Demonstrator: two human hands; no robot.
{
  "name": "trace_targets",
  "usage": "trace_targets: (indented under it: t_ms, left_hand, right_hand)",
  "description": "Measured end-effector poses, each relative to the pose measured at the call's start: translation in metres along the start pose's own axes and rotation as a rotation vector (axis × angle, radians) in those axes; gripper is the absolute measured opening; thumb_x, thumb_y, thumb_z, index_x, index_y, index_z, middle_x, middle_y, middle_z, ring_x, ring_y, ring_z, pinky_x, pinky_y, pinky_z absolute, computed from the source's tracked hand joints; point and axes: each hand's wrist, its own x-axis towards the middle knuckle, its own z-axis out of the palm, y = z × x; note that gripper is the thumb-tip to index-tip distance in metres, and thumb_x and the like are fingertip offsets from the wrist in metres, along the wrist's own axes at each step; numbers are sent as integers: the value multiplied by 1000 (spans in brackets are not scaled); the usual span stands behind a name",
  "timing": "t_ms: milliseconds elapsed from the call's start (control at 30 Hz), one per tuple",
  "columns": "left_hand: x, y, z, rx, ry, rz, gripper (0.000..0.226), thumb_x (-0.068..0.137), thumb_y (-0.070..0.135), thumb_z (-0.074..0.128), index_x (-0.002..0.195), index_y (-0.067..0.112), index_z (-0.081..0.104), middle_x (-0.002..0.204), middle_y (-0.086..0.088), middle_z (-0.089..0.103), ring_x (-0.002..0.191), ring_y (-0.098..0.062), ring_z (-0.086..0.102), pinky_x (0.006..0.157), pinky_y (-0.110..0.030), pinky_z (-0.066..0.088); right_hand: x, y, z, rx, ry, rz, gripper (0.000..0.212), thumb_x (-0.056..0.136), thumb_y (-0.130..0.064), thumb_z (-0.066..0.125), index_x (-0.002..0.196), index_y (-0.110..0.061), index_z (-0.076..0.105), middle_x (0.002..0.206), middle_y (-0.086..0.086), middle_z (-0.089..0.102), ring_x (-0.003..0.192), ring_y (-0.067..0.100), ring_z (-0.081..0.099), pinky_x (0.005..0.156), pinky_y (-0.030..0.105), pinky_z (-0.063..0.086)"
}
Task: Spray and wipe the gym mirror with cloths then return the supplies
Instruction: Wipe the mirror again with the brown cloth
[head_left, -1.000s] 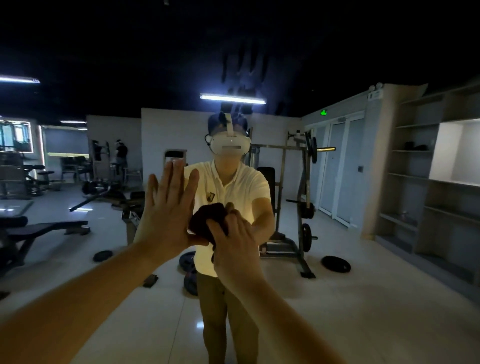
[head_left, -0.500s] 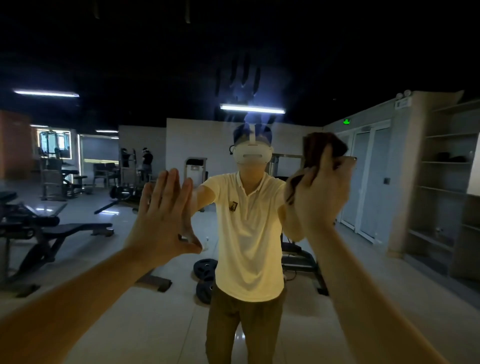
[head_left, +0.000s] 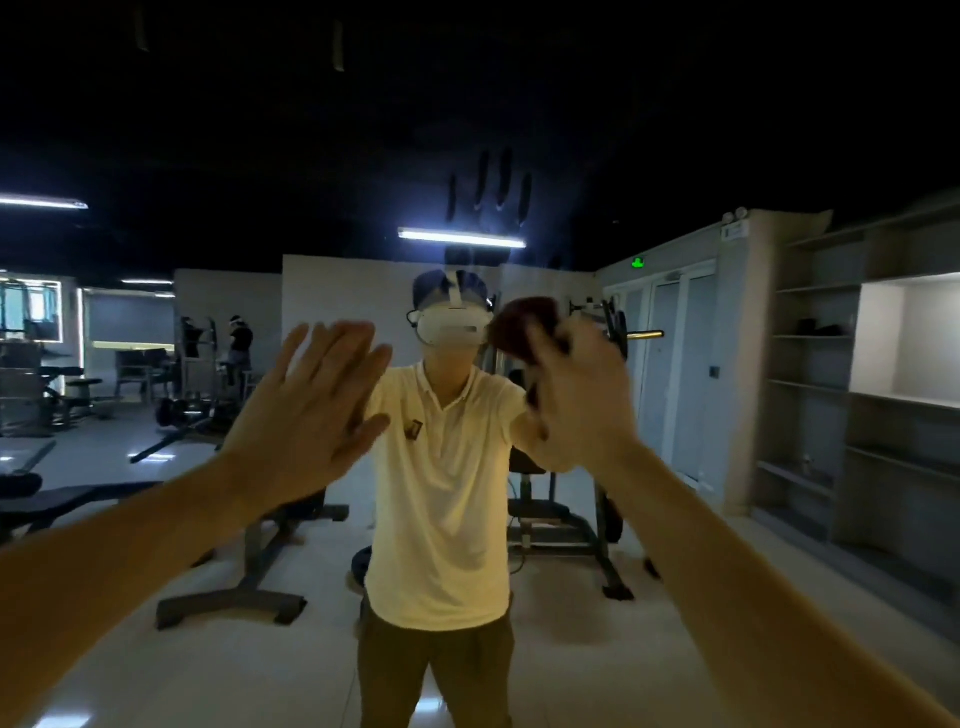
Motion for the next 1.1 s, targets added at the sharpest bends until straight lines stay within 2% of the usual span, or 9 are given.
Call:
trace_targets:
  t_ms: [100,267,467,567,667,733,833,967,1100]
  left_hand:
    - [46,-26,-10,7,95,-93,86,100,66,29,163,7,25,168,-25,18,155,-44,19,126,-61,14]
    - [96,-38,-9,-102,296,-157,89,102,64,33,165,4,12,171,-25,5,160,-38,3,129,-56,4]
    - [99,-34,10,-72,346,-153,93,103,67,26,165,1,5,172,-25,-1,160,-37,-3,128,-59,7]
    - [99,-34,9,-87,361,-148,94,102,70,24,165,2,6,172,-24,-1,161,-36,-3,129,-58,6]
    - [98,-33,10,-85,376,-141,93,103,69,23,164,0,8,171,-26,0,160,-38,-2,128,-59,8]
    - [98,-34,11,-68,379,-138,93,103,67,24,164,-1,9,171,-27,0,160,-40,-2,128,-60,8]
    - [99,-32,11,-68,376,-137,92,104,67,22,164,-2,10,171,-28,0,160,-42,-2,127,-62,9]
    - [99,-31,9,-57,366,-148,92,104,67,19,164,-2,10,170,-29,0,159,-43,-2,127,-63,8]
    - [99,-32,10,-63,389,-137,92,104,66,24,163,-4,12,170,-30,1,159,-43,0,127,-63,9]
  right_hand:
    - [16,43,-25,-67,130,290,44,98,-15,52,142,-20,56,122,19,53,101,38,56,85,48,51]
    - [39,47,-16,-160,312,593,60,97,-15,52,156,-17,40,129,20,42,100,35,52,83,44,50]
    - [53,-63,47,60,369,404,39,95,-28,45,134,-36,45,127,3,47,116,23,52,90,30,47]
    - [37,-100,65,-28,270,142,56,92,-35,44,146,-20,45,121,11,48,106,21,47,88,34,48]
    - [39,-63,49,-199,179,-166,54,90,-32,56,142,-16,56,117,11,51,100,24,53,86,37,51]
    - [53,-25,30,-226,207,-60,53,89,-21,65,141,-19,57,118,15,58,99,32,60,85,44,55]
    - [82,34,0,-257,314,261,56,94,-25,49,150,-21,46,128,18,50,107,33,55,93,44,51]
    - [122,28,-3,-142,515,609,54,97,-17,55,151,-18,49,131,17,46,110,30,50,100,41,44]
    - [120,-49,29,21,490,498,54,93,-16,59,146,-14,50,130,20,47,112,34,52,94,50,51]
